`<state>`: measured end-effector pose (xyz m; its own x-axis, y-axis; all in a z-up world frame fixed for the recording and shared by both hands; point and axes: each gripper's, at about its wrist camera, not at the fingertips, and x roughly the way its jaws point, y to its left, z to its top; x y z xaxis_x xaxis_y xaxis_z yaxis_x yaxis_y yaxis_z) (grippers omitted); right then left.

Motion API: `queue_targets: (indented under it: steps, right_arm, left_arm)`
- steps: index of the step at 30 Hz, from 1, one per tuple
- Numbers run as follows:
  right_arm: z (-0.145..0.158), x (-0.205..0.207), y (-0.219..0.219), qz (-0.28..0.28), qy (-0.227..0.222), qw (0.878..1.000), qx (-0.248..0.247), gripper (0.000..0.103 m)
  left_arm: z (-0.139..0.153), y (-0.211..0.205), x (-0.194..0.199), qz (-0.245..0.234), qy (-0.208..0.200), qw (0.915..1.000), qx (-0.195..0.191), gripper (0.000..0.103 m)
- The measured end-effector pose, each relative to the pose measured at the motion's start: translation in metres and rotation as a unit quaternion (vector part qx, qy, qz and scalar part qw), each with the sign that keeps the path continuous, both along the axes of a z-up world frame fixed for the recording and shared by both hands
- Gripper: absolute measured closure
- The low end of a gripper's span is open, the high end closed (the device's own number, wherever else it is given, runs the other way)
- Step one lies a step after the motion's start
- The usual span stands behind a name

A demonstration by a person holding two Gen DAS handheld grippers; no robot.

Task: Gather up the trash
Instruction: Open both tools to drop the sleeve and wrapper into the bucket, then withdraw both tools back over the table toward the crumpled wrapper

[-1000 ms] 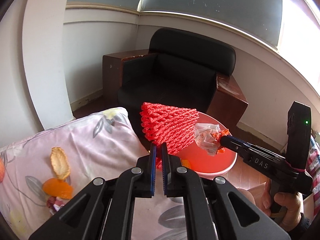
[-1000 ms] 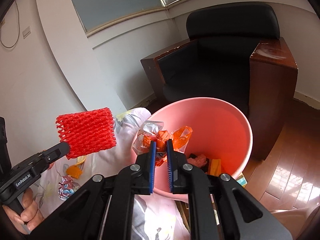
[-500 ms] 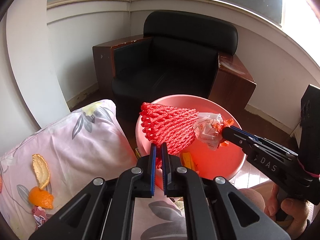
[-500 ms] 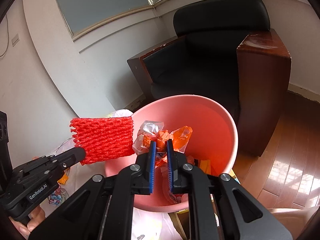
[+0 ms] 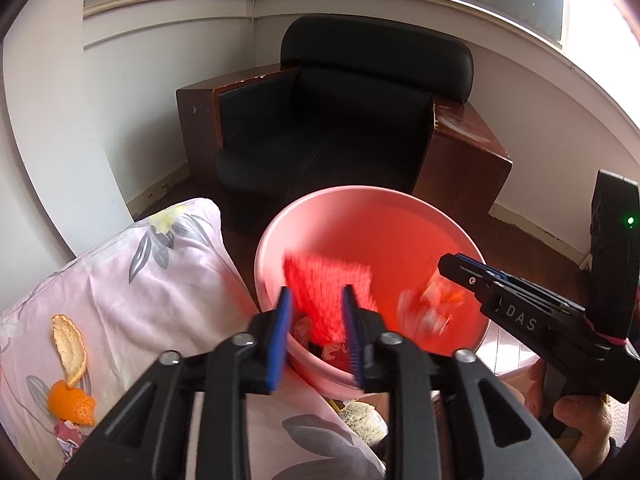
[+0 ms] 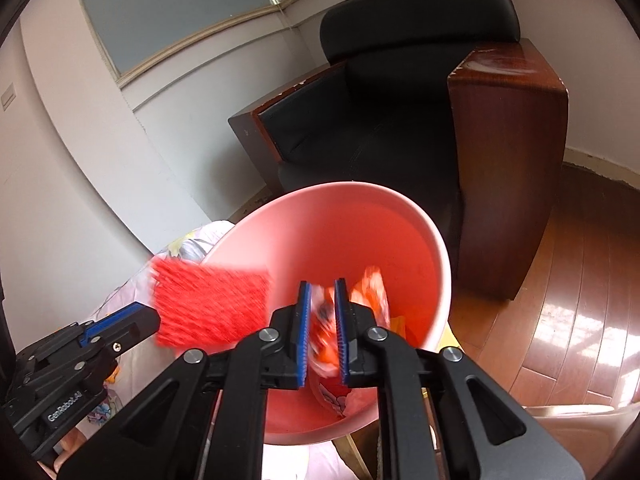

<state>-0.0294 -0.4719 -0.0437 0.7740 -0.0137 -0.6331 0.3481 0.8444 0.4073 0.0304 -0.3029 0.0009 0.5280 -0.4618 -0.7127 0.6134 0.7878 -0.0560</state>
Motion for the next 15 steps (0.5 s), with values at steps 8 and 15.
queue_targets:
  steps: [8,15]
  right_arm:
    - [0.001,-0.004,-0.001,-0.006,-0.002,1.000,0.002,0.068]
    - [0.015,-0.012,0.021,0.024,-0.018,1.000,-0.004,0.068]
  left_arm:
    - [0.013,0.017,-0.001,0.002,-0.015,0.9995,-0.027,0.064]
    - [0.031,0.047,-0.005,0.020,-0.029,0.9982,-0.049,0.057]
